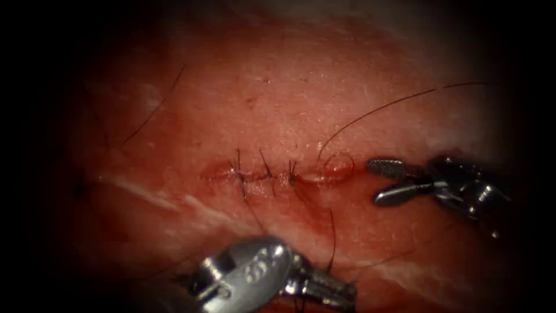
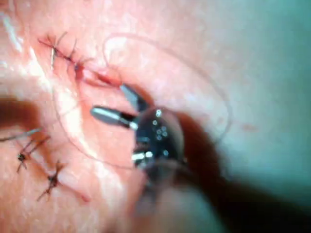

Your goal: Wound Closure

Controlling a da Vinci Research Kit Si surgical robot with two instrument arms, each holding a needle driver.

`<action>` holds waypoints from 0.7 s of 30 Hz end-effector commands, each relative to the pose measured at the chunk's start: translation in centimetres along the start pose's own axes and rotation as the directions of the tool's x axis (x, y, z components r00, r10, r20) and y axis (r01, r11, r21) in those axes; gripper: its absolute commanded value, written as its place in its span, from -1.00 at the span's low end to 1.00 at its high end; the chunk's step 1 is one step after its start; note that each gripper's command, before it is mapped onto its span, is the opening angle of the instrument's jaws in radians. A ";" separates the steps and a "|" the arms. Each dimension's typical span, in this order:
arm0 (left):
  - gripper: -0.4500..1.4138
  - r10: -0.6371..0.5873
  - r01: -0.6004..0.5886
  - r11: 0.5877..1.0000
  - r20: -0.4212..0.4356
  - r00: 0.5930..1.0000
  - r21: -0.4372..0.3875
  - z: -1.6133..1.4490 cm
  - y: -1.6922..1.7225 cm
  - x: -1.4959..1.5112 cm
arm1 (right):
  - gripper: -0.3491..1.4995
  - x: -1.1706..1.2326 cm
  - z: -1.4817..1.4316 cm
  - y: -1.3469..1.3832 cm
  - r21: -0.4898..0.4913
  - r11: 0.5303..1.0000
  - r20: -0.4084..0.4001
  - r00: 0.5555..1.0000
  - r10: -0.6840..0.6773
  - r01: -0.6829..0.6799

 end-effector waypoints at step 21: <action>-1.00 0.523 -0.551 0.835 0.300 0.798 0.012 -0.12 0.86 0.47 | 0.24 -0.11 0.61 -0.66 0.029 0.845 0.074 0.841 -0.535 0.535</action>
